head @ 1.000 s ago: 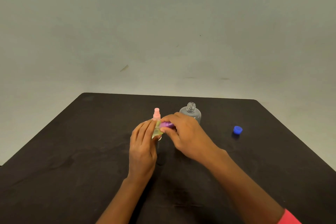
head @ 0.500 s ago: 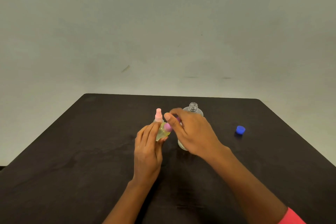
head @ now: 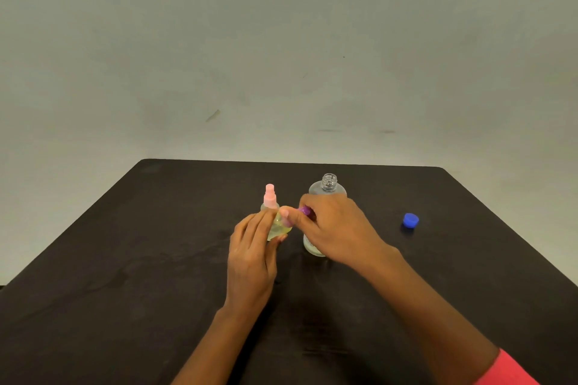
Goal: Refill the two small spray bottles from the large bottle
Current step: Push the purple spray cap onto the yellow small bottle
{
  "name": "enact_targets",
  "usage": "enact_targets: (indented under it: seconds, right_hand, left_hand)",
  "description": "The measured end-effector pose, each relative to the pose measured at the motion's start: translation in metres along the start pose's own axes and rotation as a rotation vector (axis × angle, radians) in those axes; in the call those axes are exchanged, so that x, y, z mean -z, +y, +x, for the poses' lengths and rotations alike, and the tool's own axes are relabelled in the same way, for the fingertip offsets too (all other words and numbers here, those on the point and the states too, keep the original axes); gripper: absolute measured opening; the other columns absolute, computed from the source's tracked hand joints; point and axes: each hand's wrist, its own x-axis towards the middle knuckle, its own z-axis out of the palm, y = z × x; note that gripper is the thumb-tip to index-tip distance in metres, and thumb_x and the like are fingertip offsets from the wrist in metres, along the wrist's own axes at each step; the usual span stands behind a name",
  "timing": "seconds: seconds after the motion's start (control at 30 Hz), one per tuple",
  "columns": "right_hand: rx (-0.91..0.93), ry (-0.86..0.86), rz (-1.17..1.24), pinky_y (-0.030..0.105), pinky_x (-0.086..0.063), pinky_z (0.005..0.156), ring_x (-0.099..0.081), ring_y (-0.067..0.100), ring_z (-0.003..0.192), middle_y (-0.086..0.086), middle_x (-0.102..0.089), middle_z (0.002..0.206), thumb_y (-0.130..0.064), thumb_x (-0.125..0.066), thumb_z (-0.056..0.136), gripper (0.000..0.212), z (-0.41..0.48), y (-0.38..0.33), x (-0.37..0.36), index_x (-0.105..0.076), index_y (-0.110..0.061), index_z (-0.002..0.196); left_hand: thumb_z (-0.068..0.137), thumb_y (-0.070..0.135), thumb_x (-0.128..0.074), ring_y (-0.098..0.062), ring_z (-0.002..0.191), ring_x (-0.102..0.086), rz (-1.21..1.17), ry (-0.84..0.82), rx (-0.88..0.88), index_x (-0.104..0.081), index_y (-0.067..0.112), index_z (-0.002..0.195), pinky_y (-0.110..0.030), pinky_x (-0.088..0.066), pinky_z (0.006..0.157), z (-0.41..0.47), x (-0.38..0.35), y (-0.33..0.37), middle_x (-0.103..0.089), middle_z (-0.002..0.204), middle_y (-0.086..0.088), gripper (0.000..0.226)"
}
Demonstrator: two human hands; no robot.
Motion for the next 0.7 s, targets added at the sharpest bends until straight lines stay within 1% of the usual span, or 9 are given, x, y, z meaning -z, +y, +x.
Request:
enact_targets:
  seconds: [0.07,0.1,0.17,0.27,0.37,0.47,0.57,0.67,0.7]
  right_hand:
    - [0.040,-0.054,0.130,0.027,-0.050,0.076,-0.056,0.010,0.085,-0.005,-0.061,0.097,-0.049,-0.054,0.088,0.033,-0.001,0.001,0.004,-0.057,-0.025,0.110]
    - [0.078,-0.077,0.156,0.029,-0.050,0.082,-0.056,0.010,0.090,-0.004,-0.062,0.103,-0.040,-0.060,0.088,0.031,0.000,0.001,0.005,-0.058,-0.024,0.114]
    - [0.100,-0.086,0.123,0.030,-0.049,0.086,-0.056,0.011,0.093,0.000,-0.063,0.105,-0.028,-0.064,0.087,0.026,0.000,-0.003,0.003,-0.061,-0.021,0.112]
    - [-0.004,-0.044,0.103,0.028,-0.049,0.086,-0.056,0.013,0.093,0.002,-0.063,0.106,-0.034,-0.060,0.089,0.026,-0.001,-0.012,0.003,-0.062,-0.018,0.109]
    - [-0.083,-0.038,0.042,0.031,-0.049,0.085,-0.057,0.016,0.093,0.005,-0.063,0.103,-0.044,-0.053,0.090,0.036,-0.001,-0.017,0.003,-0.060,-0.014,0.109]
    - [-0.123,-0.038,-0.006,0.029,-0.048,0.083,-0.057,0.016,0.093,0.006,-0.063,0.104,-0.050,-0.047,0.091,0.041,0.000,-0.019,0.001,-0.058,-0.014,0.109]
    - [-0.077,-0.065,-0.001,0.028,-0.047,0.086,-0.057,0.016,0.099,0.005,-0.062,0.110,-0.047,-0.047,0.092,0.039,-0.001,-0.017,0.001,-0.056,-0.016,0.115]
    - [0.066,-0.086,0.155,0.028,-0.044,0.091,-0.052,0.015,0.105,0.000,-0.055,0.119,-0.034,-0.055,0.092,0.038,-0.005,-0.008,0.005,-0.049,-0.021,0.127]
    - [0.101,-0.080,0.182,0.027,-0.044,0.092,-0.052,0.014,0.105,0.000,-0.054,0.119,-0.029,-0.057,0.092,0.038,-0.006,-0.004,0.005,-0.049,-0.021,0.128]
  left_hand:
    - [0.088,0.026,-0.051,-0.015,0.115,-0.049,-0.008,-0.008,0.008,-0.047,0.012,0.129,-0.032,-0.048,0.095,-0.001,0.000,0.000,-0.063,0.121,-0.012,0.043]
    - [0.088,0.026,-0.051,-0.015,0.115,-0.049,-0.009,-0.013,0.016,-0.046,0.014,0.130,-0.032,-0.047,0.096,-0.001,-0.001,-0.001,-0.063,0.121,-0.011,0.044]
    - [0.087,0.025,-0.052,-0.015,0.116,-0.049,-0.010,-0.019,0.025,-0.045,0.015,0.132,-0.030,-0.046,0.097,-0.002,0.000,-0.002,-0.062,0.122,-0.010,0.046]
    - [0.087,0.022,-0.052,-0.015,0.114,-0.050,-0.021,-0.022,0.004,-0.047,0.010,0.130,-0.026,-0.040,0.100,-0.002,-0.001,0.001,-0.062,0.122,-0.010,0.046]
    - [0.086,0.022,-0.051,-0.016,0.112,-0.051,-0.011,-0.010,-0.025,-0.045,0.010,0.129,-0.025,-0.037,0.102,0.001,-0.001,0.006,-0.061,0.120,-0.006,0.045]
    - [0.086,0.023,-0.051,-0.017,0.111,-0.051,0.010,-0.013,-0.037,-0.045,0.010,0.129,-0.026,-0.038,0.101,0.001,0.000,0.006,-0.064,0.117,-0.012,0.045]
    - [0.085,0.022,-0.055,-0.014,0.112,-0.050,-0.002,-0.017,0.001,-0.046,0.012,0.129,-0.029,-0.045,0.098,0.000,-0.001,0.004,-0.065,0.117,-0.011,0.045]
    - [0.086,0.024,-0.055,-0.009,0.115,-0.047,-0.052,-0.017,0.051,-0.047,0.014,0.130,-0.026,-0.045,0.095,0.000,-0.001,0.002,-0.062,0.120,-0.007,0.046]
    - [0.086,0.025,-0.053,-0.009,0.114,-0.047,-0.052,-0.017,0.058,-0.048,0.013,0.129,-0.026,-0.046,0.094,0.000,-0.001,0.001,-0.063,0.120,-0.008,0.045]
